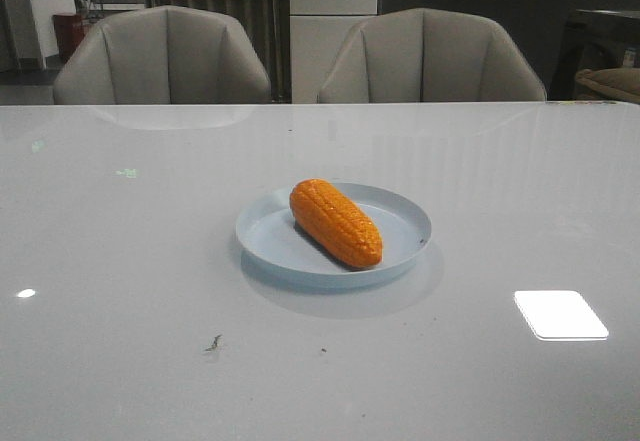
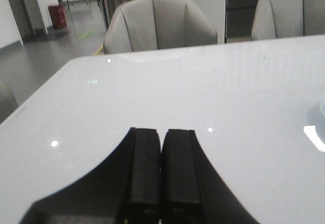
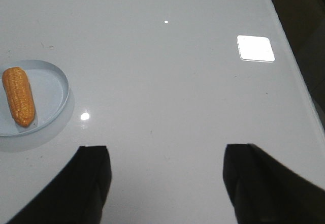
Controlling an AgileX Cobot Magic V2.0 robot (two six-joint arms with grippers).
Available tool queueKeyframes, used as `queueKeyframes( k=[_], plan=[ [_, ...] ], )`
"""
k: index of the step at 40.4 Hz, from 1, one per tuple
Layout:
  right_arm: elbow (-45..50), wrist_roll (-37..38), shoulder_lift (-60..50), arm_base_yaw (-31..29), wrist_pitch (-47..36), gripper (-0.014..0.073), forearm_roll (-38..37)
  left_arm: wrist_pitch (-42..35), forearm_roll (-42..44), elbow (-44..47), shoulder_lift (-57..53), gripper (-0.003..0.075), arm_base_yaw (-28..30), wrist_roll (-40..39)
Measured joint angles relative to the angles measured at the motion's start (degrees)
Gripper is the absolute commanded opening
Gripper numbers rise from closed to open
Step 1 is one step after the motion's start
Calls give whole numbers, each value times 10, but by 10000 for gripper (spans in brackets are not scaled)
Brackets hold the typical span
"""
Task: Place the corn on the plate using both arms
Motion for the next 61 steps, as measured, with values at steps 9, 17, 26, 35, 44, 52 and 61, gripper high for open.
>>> queueKeyframes(
  k=[9, 17, 26, 35, 44, 52, 61],
  plan=[
    [0, 0, 0, 0, 0, 569, 1, 33, 0, 0, 0, 90, 0, 0],
    [0, 1, 0, 0, 0, 569, 1, 33, 0, 0, 0, 90, 0, 0],
    [0, 1, 0, 0, -1, 569, -1, 33, 0, 0, 0, 90, 0, 0],
    [49, 1, -32, 0, -95, 566, -9, 33, 0, 0, 0, 90, 0, 0],
    [190, 1, -126, 0, -352, 349, 8, 33, 0, 0, 0, 90, 0, 0],
    [329, 1, -222, 0, -607, 46, 10, 33, 0, 0, 0, 90, 0, 0],
    [452, 1, -318, 0, -742, 23, 10, 33, 0, 0, 0, 90, 0, 0]
  ],
)
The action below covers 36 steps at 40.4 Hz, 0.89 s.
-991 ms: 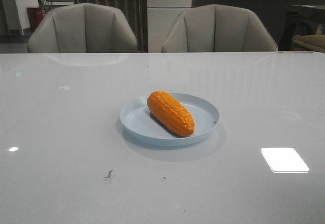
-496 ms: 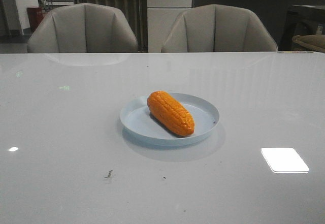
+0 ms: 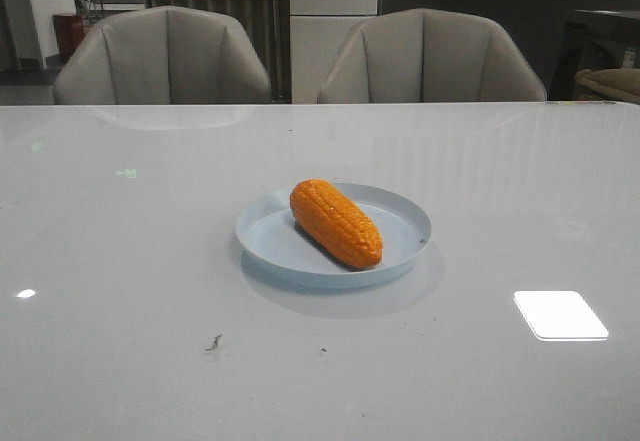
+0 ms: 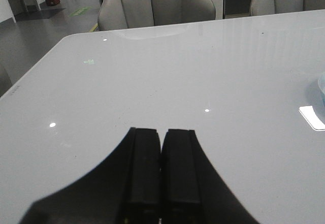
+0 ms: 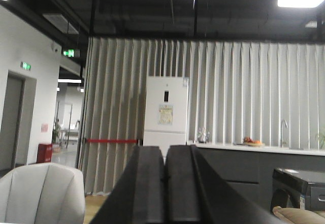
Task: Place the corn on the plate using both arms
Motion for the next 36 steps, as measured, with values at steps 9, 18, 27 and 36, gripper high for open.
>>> queueKeyframes(
  k=[9, 18, 27, 36],
  plan=[
    [107, 0, -4, 0, -1, 23, 0, 0, 0, 0, 0, 90, 0, 0],
    [128, 0, -4, 0, 100, 23, 0, 0, 0, 0, 0, 90, 0, 0],
    [128, 0, -4, 0, 161, 23, 0, 0, 0, 0, 0, 90, 0, 0],
    [128, 0, -4, 0, 216, 23, 5, 0, 0, 0, 0, 90, 0, 0]
  ],
)
